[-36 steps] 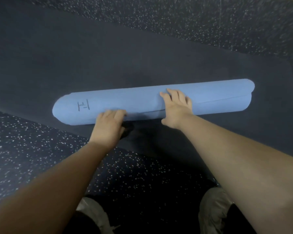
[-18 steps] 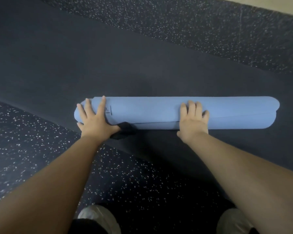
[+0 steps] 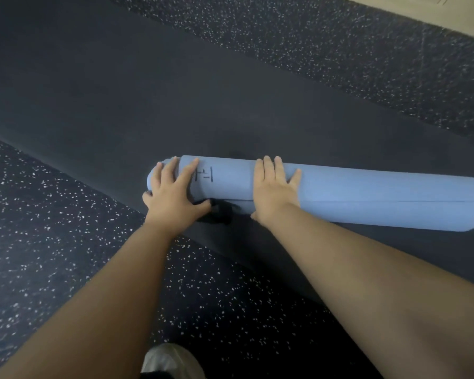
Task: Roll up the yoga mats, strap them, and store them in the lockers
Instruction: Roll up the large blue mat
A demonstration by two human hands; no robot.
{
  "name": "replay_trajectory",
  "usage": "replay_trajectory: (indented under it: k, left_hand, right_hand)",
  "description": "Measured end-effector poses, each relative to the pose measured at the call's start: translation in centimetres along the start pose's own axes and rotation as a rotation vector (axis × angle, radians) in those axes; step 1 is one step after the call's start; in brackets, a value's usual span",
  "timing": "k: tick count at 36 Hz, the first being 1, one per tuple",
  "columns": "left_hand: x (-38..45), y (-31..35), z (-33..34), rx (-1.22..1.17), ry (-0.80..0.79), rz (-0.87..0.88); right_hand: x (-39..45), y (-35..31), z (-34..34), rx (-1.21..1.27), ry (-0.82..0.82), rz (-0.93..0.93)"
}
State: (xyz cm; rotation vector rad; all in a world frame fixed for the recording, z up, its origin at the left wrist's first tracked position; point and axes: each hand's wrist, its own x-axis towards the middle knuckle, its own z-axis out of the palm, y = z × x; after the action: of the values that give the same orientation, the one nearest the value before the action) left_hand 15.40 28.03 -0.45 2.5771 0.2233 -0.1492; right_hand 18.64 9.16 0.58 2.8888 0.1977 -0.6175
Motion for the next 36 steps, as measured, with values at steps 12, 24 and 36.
replay_trajectory:
  k: [12, 24, 36]
  left_hand:
    - [-0.2, -1.1, 1.9, -0.106, 0.061, -0.030]
    - [-1.0, -2.8, 4.2, 0.022, 0.181, 0.065]
    - [0.5, -1.8, 0.6, -0.497, 0.120, -0.174]
  right_hand:
    - [0.7, -3.0, -0.4, -0.006, 0.061, -0.025]
    - [0.3, -3.0, -0.2, 0.017, 0.089, -0.028]
    - [1.3, -2.3, -1.1, 0.050, 0.069, -0.051]
